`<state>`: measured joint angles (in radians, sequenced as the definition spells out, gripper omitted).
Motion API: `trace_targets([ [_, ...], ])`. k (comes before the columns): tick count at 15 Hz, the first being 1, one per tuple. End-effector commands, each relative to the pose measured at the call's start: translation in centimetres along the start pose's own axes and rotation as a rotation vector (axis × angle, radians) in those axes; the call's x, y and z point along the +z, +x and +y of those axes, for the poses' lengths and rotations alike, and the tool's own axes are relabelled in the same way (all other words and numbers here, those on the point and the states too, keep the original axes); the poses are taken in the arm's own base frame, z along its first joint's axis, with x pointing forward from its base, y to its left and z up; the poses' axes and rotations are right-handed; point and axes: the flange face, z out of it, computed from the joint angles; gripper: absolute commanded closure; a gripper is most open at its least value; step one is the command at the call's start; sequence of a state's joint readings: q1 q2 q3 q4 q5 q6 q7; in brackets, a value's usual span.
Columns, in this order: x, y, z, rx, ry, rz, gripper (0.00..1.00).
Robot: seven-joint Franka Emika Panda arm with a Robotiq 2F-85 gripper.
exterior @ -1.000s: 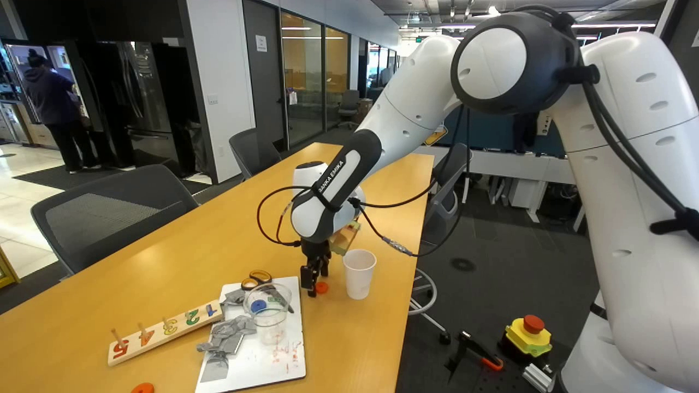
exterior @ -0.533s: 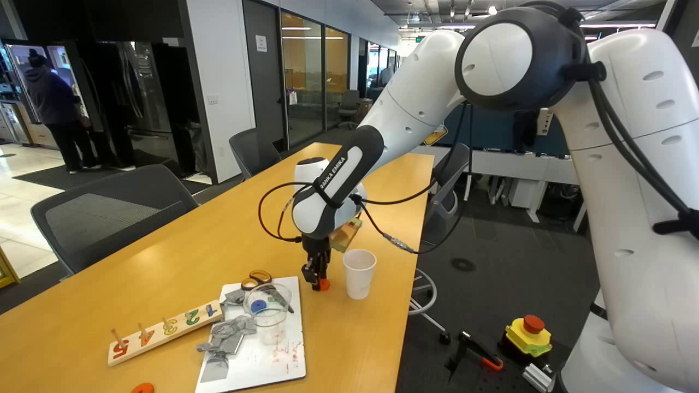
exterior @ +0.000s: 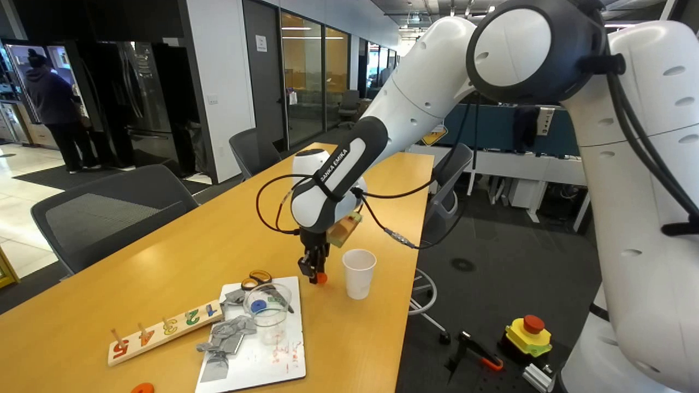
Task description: Pick up the orange tokens and put them in the white cup. Pick up the blue token and put it in the colourless cup.
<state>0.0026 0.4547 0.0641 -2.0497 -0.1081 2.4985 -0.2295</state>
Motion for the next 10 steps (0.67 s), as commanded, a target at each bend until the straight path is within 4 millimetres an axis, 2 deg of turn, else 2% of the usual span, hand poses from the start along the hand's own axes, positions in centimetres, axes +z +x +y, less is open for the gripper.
trace_targets([
  [1,-5.6,-0.2,-0.2,0.049,-0.012,0.071,0.81],
  [6,-10.9,-1.8,0.7,0.112,-0.027,0.102,0.81],
  [10,-12.4,-3.9,1.3,0.162,-0.047,0.047,0.81],
])
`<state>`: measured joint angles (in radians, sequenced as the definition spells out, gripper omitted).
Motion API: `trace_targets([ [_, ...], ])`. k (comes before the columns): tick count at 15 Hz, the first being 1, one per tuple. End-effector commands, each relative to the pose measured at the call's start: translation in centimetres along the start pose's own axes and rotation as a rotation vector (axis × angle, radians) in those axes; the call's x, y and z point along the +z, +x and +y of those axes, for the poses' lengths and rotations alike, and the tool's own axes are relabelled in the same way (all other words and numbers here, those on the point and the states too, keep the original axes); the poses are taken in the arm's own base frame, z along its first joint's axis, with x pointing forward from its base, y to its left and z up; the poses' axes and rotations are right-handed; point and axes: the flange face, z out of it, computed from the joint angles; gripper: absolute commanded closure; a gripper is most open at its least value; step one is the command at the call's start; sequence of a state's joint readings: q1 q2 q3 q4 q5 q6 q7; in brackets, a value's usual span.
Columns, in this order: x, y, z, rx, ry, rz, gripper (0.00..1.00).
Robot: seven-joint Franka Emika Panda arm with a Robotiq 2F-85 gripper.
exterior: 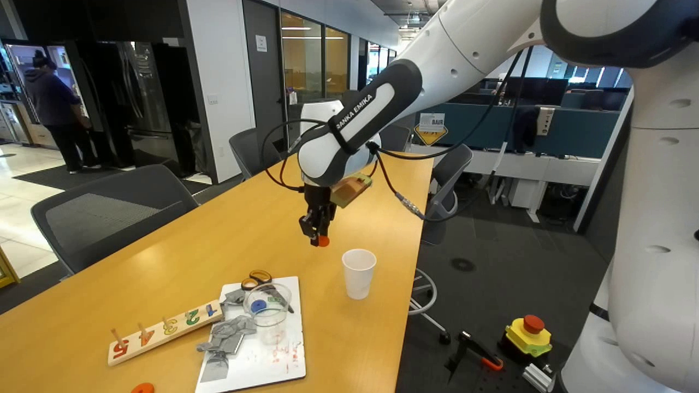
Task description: Pick up the orange tokens and put them in the white cup. Pick up the blue token and put it in the colourless cup.
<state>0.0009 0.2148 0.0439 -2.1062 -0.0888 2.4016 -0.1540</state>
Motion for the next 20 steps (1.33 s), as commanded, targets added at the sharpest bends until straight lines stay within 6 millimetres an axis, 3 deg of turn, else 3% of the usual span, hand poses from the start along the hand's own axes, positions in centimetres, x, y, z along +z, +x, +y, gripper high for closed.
trace_targets([
  [1,-1.8,-2.4,0.6,0.051,-0.012,-0.051,0.81],
  [8,-1.0,-5.8,1.3,0.085,0.015,-0.182,0.81],
  [14,0.3,-6.8,1.8,0.108,0.039,-0.216,0.80],
  [15,0.5,-6.8,1.9,0.122,0.028,-0.202,0.34],
  [17,0.8,-6.6,2.1,0.144,0.023,-0.194,0.27],
  [20,0.4,-5.9,1.9,0.182,0.023,-0.161,0.04],
])
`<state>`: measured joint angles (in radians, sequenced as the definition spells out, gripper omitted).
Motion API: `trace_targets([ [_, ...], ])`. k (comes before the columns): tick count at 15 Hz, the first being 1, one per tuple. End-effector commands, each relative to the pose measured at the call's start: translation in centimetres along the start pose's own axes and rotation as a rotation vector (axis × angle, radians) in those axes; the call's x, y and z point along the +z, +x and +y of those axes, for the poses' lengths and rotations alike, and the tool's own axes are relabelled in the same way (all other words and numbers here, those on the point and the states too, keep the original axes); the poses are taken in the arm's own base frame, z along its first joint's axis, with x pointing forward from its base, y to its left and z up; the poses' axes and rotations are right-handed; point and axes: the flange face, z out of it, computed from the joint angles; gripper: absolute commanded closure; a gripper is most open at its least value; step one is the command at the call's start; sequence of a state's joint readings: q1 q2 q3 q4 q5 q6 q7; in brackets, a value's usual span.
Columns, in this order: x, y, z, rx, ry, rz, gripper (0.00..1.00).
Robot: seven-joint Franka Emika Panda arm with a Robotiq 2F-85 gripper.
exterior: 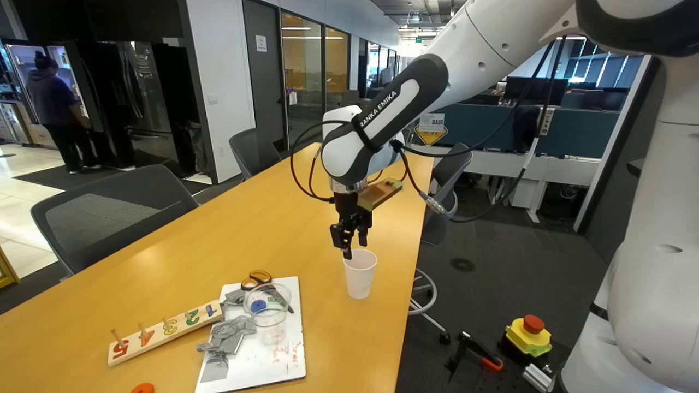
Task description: Pick up the orange tokens and put them in the white cup. Pick up the blue token and put it in the colourless cup.
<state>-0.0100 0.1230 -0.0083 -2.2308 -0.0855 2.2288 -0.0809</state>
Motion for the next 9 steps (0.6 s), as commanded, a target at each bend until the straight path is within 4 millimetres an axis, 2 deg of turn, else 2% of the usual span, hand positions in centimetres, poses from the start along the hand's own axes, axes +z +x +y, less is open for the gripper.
trace_targets([
  [1,-1.3,0.5,-0.5,0.054,0.015,0.061,0.00],
  [3,-2.0,1.4,-2.0,0.057,0.032,0.095,0.00],
  [6,-2.8,3.1,-5.4,0.041,0.068,0.161,0.00],
  [9,-3.5,4.9,-10.8,0.000,0.100,0.208,0.00],
])
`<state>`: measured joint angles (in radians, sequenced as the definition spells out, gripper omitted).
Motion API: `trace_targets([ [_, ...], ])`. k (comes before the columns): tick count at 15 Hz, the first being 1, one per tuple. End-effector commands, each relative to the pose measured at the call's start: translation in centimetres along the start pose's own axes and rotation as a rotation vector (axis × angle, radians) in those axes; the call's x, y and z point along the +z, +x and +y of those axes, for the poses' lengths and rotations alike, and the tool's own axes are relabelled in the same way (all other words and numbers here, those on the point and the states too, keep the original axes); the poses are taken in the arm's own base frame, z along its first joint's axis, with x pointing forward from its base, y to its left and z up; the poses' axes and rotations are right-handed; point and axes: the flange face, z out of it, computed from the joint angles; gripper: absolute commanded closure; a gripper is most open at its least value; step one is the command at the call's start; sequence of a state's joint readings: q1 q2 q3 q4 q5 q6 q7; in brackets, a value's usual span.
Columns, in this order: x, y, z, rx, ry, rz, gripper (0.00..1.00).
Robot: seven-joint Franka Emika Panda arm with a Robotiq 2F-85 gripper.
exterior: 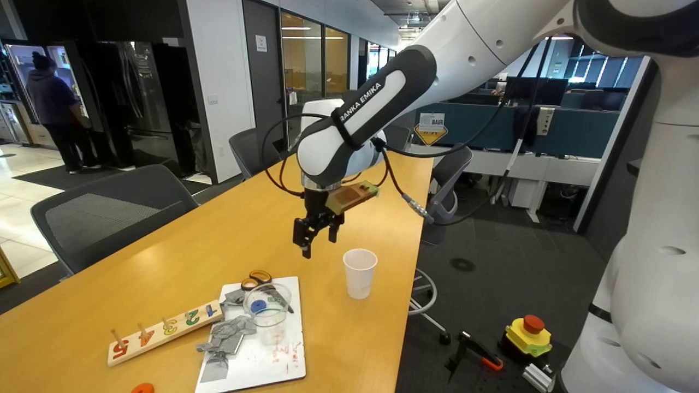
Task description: Pick up the orange tokens and put them in the white cup. Pick up the blue token and put it in the colourless cup.
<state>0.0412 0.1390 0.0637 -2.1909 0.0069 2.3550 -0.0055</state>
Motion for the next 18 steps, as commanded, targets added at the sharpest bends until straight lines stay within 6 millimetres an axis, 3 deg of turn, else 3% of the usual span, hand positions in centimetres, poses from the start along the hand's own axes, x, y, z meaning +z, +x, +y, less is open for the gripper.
trace_targets([
  [1,-0.2,2.6,-6.1,-0.029,0.047,0.061,0.00],
  [5,1.7,4.7,-11.9,-0.084,0.059,0.088,0.00],
  [8,3.3,6.3,-14.2,-0.112,0.058,0.090,0.00],
  [13,5.3,9.0,-15.5,-0.131,0.039,0.080,0.00],
  [18,8.5,10.5,-15.1,-0.154,-0.043,0.044,0.00],
])
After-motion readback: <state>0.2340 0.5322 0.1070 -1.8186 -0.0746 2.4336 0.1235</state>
